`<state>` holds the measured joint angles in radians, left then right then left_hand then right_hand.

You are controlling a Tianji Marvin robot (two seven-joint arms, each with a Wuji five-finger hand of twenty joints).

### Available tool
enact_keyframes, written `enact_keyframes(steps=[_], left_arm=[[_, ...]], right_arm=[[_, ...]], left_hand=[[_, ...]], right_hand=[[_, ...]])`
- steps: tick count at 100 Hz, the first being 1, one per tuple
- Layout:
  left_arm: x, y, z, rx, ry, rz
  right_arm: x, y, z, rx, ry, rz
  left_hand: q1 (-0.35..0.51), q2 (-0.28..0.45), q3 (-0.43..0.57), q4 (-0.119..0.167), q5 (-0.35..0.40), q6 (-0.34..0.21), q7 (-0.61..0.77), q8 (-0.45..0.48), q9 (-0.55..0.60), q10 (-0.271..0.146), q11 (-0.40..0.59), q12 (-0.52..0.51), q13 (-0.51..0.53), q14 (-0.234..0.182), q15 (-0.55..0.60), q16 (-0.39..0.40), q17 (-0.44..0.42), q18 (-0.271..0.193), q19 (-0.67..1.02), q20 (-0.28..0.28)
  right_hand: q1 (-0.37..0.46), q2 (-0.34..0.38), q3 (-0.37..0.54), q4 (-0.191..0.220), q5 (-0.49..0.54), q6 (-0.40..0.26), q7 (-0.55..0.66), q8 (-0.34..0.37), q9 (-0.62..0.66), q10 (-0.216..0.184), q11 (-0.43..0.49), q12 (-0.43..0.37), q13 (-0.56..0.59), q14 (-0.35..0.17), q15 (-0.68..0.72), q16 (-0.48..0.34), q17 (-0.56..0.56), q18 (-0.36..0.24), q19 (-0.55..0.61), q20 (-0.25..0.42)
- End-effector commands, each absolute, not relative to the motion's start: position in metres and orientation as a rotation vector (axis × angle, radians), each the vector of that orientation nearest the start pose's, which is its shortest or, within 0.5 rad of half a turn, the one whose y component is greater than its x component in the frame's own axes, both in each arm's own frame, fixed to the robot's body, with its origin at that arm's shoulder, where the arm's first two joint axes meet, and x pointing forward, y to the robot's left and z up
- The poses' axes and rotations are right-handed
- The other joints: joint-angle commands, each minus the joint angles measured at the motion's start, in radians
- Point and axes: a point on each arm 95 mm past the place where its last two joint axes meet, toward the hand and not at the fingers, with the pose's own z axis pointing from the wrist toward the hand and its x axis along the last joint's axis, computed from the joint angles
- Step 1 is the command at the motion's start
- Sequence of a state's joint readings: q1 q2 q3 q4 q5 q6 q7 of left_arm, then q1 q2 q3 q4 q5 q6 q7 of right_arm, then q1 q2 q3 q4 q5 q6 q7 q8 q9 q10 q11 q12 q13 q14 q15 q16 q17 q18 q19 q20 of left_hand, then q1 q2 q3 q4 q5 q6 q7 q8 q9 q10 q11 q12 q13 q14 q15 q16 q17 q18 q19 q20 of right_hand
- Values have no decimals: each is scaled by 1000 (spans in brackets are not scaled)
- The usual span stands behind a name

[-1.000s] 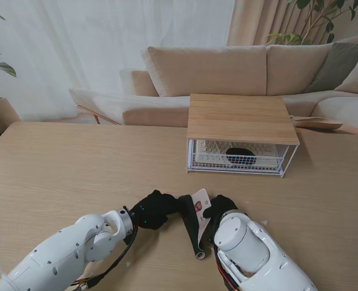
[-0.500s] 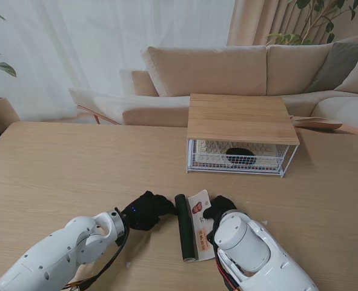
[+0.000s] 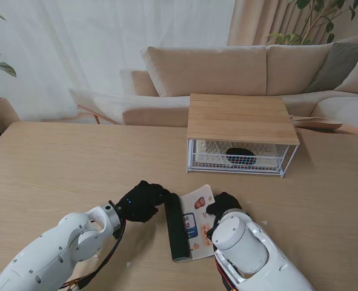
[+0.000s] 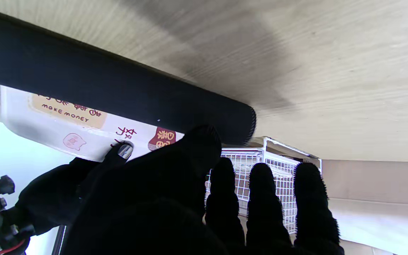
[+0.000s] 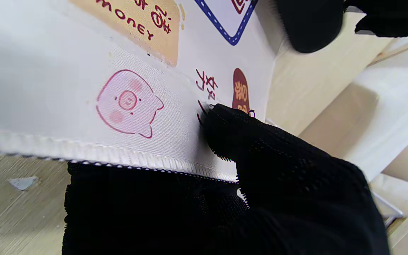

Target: Unroll the mouse pad and set up the keyboard and mouse from the tabletop organizer

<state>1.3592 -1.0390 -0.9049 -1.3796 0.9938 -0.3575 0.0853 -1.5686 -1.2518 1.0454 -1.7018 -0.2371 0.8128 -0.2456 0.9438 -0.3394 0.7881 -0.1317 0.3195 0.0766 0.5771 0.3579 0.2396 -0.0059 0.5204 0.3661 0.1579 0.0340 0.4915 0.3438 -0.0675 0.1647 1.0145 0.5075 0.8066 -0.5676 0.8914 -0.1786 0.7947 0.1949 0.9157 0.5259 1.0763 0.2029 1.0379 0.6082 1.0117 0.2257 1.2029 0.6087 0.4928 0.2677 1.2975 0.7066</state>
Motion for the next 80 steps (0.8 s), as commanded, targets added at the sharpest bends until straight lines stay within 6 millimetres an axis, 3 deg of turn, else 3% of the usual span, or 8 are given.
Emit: enact_keyframes(steps=[1, 20, 31, 50, 80], left_arm=[[398, -59, -374, -911, 1972, -1682], [384, -78, -382, -1053, 1937, -1777], [378, -81, -393, -949, 2055, -1743], [378, -64, -406, -956, 2130, -1672], [394, -28, -397, -891, 2117, -1564]], right_arm=[[364, 68, -354, -3064, -1053, -1573], [364, 66, -355, -3102, -1029, -1568], [364, 65, -355, -3111, -1025, -1572], [363, 60, -353, -3118, -1011, -1604], [360, 51, -348, -3166, -1001, -1635]], left_hand=[[1, 2, 38, 24, 3, -1, -7, 1, -6, 15, -1, 7, -33, -17, 16, 8, 3, 6, 9, -3], [2, 27, 5, 21, 8, -5, -13, -2, -7, 14, -7, 4, -33, -20, 5, 2, -9, 7, -1, -7], [-36, 34, -10, 20, 6, -10, -15, -3, 3, 8, -6, 4, -29, -25, 24, 12, 16, 1, 13, -1], [-46, 27, 6, 19, 8, -11, -13, -2, 3, 8, -7, 4, -33, -25, 23, 11, 9, 7, 7, -2], [-62, 21, 11, 17, 12, -17, -14, -3, 2, 7, -9, 3, -33, -25, 21, 10, 3, 12, -1, -5]], right_hand=[[59, 25, 53, -24, 18, -30, 54, 27, 12, 47, 41, 11, 24, 47, 18, 10, 13, -11, 54, 45], [58, 26, 56, -25, 17, -33, 54, 27, 10, 45, 40, 12, 21, 45, 16, 10, 13, -12, 52, 45], [58, 27, 55, -25, 17, -32, 54, 28, 10, 46, 40, 13, 21, 45, 18, 10, 12, -12, 51, 45], [58, 27, 57, -25, 18, -31, 56, 29, 11, 46, 42, 15, 24, 45, 21, 12, 14, -12, 52, 46], [54, 22, 68, -22, 16, -30, 59, 36, 10, 47, 49, 21, 27, 44, 30, 15, 16, -11, 58, 51]])
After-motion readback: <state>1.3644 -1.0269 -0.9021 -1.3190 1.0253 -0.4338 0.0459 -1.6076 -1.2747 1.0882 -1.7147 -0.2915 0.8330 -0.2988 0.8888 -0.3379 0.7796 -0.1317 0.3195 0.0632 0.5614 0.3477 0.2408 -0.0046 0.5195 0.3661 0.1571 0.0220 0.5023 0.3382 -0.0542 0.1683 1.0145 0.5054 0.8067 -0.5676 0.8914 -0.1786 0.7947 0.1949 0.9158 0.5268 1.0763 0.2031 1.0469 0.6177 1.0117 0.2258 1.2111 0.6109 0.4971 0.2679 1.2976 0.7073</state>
